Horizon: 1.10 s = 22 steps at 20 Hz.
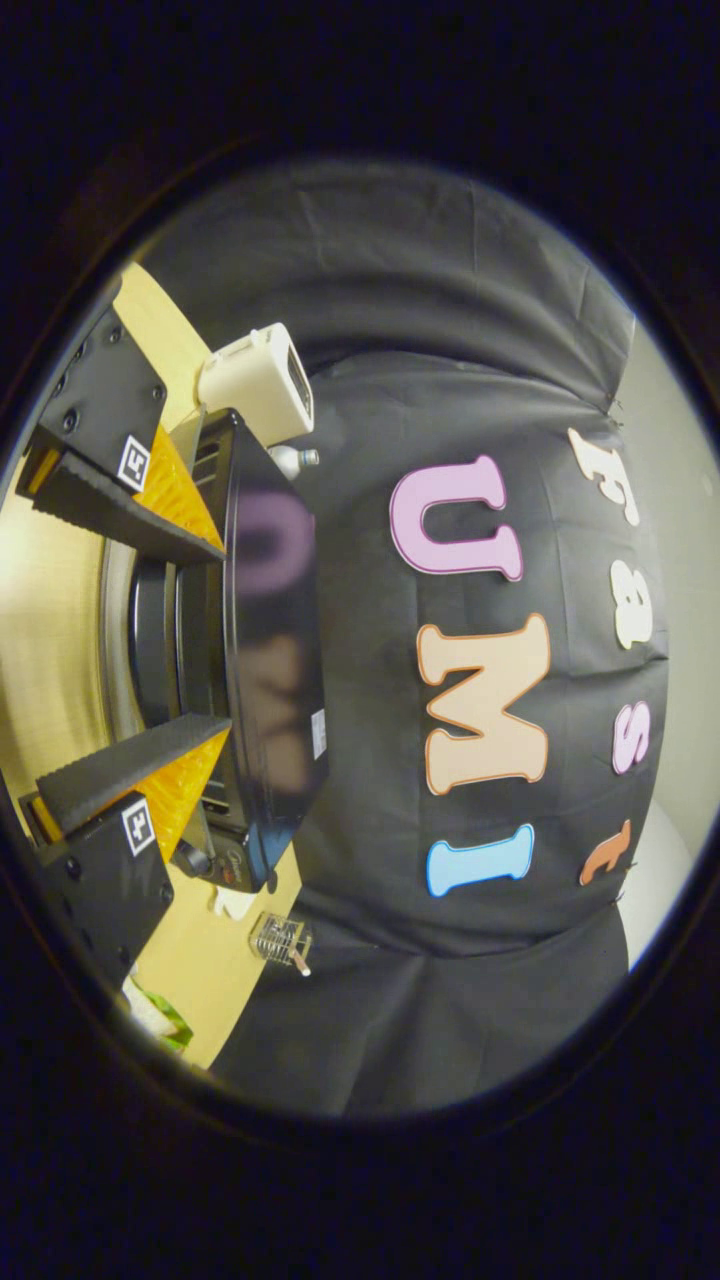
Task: Open the toaster oven, put the food inside, and close the toaster oven door.
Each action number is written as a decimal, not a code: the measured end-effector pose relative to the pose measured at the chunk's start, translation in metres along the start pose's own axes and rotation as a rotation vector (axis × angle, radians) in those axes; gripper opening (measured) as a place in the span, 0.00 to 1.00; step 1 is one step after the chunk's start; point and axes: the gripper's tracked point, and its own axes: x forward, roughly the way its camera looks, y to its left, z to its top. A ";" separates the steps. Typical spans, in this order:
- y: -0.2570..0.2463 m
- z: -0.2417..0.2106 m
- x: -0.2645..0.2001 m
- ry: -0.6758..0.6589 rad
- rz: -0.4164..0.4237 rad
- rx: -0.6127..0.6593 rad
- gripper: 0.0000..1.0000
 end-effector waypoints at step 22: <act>-0.015 -0.139 -0.061 0.489 0.034 -0.035 0.93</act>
